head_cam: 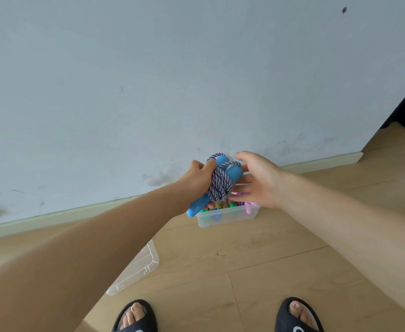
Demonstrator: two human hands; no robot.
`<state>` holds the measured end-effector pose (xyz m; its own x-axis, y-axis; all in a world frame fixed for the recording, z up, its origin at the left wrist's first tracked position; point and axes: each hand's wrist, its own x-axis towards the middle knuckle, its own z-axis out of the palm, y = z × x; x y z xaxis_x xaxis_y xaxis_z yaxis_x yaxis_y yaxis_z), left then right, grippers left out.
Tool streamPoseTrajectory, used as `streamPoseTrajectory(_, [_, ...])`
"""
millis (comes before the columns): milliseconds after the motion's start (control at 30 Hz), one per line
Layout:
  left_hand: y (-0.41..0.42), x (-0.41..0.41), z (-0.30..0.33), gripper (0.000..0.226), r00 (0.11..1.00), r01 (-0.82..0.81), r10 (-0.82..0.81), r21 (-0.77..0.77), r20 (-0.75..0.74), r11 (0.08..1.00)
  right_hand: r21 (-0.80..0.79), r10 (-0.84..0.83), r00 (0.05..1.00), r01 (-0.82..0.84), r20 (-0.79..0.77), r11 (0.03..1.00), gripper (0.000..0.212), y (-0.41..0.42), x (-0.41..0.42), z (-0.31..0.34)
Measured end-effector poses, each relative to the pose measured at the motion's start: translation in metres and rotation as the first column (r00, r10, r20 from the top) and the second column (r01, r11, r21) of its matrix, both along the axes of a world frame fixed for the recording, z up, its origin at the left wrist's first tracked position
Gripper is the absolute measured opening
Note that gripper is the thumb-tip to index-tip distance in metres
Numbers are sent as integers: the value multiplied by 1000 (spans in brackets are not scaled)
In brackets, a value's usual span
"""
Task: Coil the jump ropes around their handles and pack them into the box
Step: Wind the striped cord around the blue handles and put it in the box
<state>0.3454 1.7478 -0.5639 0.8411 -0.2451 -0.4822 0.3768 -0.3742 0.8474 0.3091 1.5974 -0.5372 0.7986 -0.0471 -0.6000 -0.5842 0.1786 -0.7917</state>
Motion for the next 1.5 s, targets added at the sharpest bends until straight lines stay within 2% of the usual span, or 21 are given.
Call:
streamPoseTrajectory(100, [-17, 26, -19, 42, 983, -110, 89, -125, -159, 986, 34, 60, 998, -60, 1, 998, 37, 1, 20, -13])
streamPoseTrajectory(200, [-35, 50, -46, 43, 947, -221, 134, -291, -291, 931, -106, 32, 999, -33, -12, 994, 67, -4, 54, -40])
streamPoseTrajectory(233, [-39, 56, -54, 42, 940, -232, 129, -313, -317, 921, -154, -11, 1000, 6, -25, 988, 74, -9, 67, -56])
streamPoseTrajectory(300, [-44, 66, -73, 35, 940, -177, 89, -249, -330, 952, -255, -67, 996, 49, -62, 966, 82, -23, 91, -96])
streamPoseTrajectory(400, [-46, 87, -107, 32, 932, -104, 44, -149, -360, 983, -351, -89, 993, 55, -82, 935, 77, -38, 118, -143])
streamPoseTrajectory(567, [-58, 138, -167, 42, 910, -137, 92, -83, -404, 987, -502, -6, 997, -33, -76, 865, 76, -50, 162, -211])
streamPoseTrajectory(667, [-67, 155, -200, 47, 895, -108, 71, -58, -440, 992, -558, 34, 989, -108, -142, 823, 60, -51, 179, -251])
streamPoseTrajectory(767, [-71, 161, -233, 47, 888, -66, 52, -15, -457, 998, -662, 113, 971, -227, -211, 714, 54, -51, 185, -282])
streamPoseTrajectory(867, [-60, 161, -252, 49, 890, -67, 57, -7, -453, 998, -717, 140, 969, -245, -204, 653, 54, -44, 182, -299])
streamPoseTrajectory(933, [-48, 161, -256, 47, 893, -119, 104, -7, -438, 993, -798, 159, 962, -272, -221, 537, 51, -37, 179, -300])
streamPoseTrajectory(1033, [-23, 161, -242, 40, 886, -237, 170, -105, -431, 966, -923, 250, 911, -365, -328, 121, 44, -15, 176, -278])
streamPoseTrajectory(1067, [-12, 162, -232, 38, 895, -241, 165, -140, -414, 960, -943, 275, 913, -328, -301, 56, 41, -4, 175, -267])
streamPoseTrajectory(1100, [0, 163, -220, 37, 908, -239, 160, -166, -386, 957, -962, 304, 924, -265, -233, 70, 37, 9, 176, -257])
streamPoseTrajectory(1200, [55, 159, -193, 32, 954, -248, 223, -109, -198, 963, -954, 394, 914, -30, 94, 298, 24, 67, 175, -236])
streamPoseTrajectory(1233, [80, 156, -191, 27, 955, -279, 274, -27, -114, 960, -931, 430, 884, 12, 181, 365, 21, 90, 172, -230])
streamPoseTrajectory(1300, [138, 142, -200, 19, 942, -334, 330, 282, 63, 899, -892, 543, 787, 20, 293, 452, 17, 138, 160, -223])
streamPoseTrajectory(1367, [199, 115, -225, 24, 944, -304, 319, 603, 86, 737, -881, 659, 708, -113, 253, 459, 18, 182, 145, -230])
streamPoseTrajectory(1433, [251, 85, -257, 49, 902, -272, 430, 715, -44, 644, -844, 732, 679, -356, 62, 402, 29, 221, 132, -249])
streamPoseTrajectory(1500, [284, 64, -290, 72, 806, -282, 572, 749, -154, 599, -746, 723, 678, -548, -132, 378, 45, 246, 124, -275])
